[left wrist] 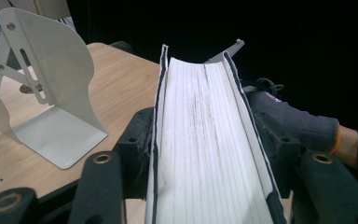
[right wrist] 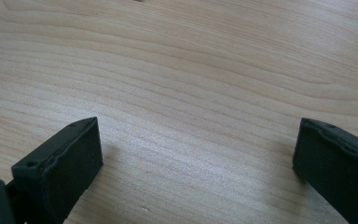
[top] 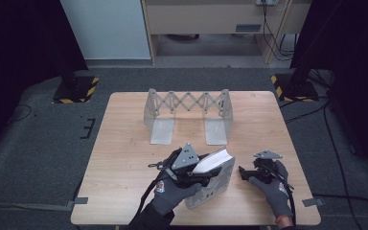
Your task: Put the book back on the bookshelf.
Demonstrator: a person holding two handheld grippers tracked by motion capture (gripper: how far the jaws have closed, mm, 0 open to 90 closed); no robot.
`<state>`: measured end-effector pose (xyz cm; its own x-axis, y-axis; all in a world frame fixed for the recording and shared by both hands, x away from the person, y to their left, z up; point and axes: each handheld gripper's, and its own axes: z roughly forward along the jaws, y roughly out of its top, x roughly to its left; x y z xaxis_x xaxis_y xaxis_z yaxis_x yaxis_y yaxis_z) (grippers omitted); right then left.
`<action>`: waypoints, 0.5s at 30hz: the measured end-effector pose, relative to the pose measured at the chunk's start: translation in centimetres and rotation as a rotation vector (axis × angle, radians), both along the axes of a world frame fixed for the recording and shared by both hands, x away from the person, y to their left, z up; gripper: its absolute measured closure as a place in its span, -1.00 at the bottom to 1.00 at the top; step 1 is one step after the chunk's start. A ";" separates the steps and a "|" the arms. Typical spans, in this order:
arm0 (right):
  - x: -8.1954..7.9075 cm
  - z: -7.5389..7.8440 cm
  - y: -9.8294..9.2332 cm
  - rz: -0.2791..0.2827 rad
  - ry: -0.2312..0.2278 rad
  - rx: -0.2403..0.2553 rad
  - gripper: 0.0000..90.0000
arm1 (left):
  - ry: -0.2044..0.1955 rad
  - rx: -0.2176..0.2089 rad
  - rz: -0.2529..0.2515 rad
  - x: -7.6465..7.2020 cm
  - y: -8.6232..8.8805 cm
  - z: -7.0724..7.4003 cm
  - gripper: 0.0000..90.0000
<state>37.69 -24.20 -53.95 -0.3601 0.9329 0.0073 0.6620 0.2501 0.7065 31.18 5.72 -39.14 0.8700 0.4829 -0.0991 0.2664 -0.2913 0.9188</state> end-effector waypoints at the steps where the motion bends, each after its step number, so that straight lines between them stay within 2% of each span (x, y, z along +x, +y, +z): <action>1: 0.0 0.0 0.0 0.000 0.000 0.000 -0.96 | -0.002 0.002 -0.001 0.0 0.0 0.0 0.08; 10: 0.0 0.0 0.0 -0.001 0.000 0.000 -0.96 | -0.032 0.010 0.031 -0.4 -0.1 0.0 0.14; 15: 0.0 0.0 0.0 -0.001 0.001 0.001 -0.96 | -0.015 0.001 0.047 -0.2 0.0 0.1 0.15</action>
